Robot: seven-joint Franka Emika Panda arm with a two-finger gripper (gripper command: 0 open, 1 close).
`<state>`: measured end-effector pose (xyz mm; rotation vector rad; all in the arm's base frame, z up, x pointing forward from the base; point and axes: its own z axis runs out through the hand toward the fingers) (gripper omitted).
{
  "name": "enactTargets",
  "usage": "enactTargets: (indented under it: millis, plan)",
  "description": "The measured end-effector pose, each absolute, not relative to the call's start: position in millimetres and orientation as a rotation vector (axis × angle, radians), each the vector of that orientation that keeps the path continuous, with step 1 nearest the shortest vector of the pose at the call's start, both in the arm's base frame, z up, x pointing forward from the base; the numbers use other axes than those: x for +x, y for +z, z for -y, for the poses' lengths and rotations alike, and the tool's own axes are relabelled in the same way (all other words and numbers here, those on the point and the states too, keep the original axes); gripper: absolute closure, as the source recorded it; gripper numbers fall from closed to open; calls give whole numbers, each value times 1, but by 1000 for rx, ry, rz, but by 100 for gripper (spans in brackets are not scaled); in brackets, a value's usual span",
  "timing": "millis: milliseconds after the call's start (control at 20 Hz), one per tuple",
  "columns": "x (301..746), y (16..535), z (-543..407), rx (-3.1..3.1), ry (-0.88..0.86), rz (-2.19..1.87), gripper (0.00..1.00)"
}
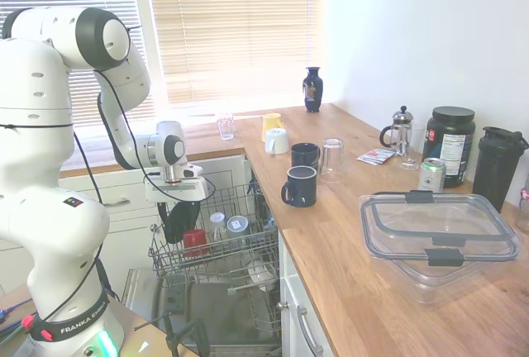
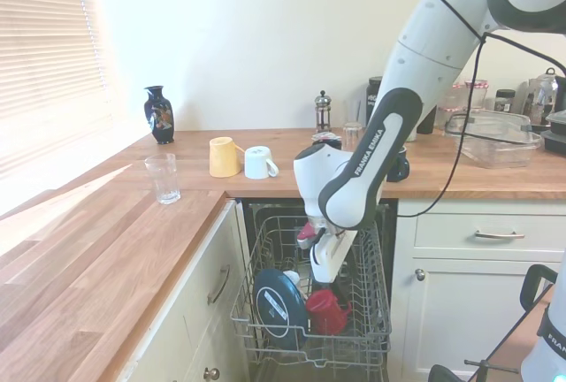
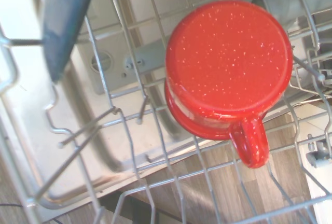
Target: Unload a mug from dishwasher
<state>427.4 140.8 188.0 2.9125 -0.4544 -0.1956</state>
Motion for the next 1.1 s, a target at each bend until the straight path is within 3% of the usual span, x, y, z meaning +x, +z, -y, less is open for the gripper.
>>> enactTargets:
  millis: [1100]
  plan:
    - [451, 102, -149, 2901, -273, 304, 0]
